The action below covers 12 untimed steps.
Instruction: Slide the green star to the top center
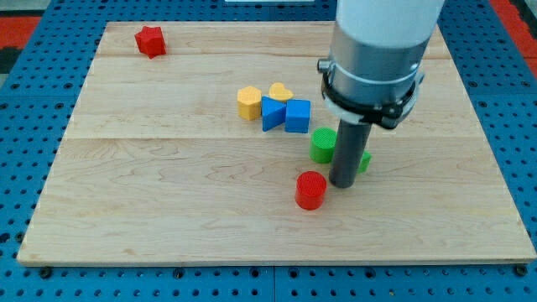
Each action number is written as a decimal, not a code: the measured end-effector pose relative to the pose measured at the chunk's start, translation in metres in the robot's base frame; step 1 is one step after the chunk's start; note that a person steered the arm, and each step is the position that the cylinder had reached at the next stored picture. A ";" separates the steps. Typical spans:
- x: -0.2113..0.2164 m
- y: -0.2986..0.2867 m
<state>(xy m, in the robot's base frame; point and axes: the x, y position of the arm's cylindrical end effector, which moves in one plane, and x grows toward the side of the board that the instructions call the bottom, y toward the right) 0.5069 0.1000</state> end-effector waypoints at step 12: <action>-0.190 -0.142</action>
<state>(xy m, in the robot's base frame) 0.3170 -0.0417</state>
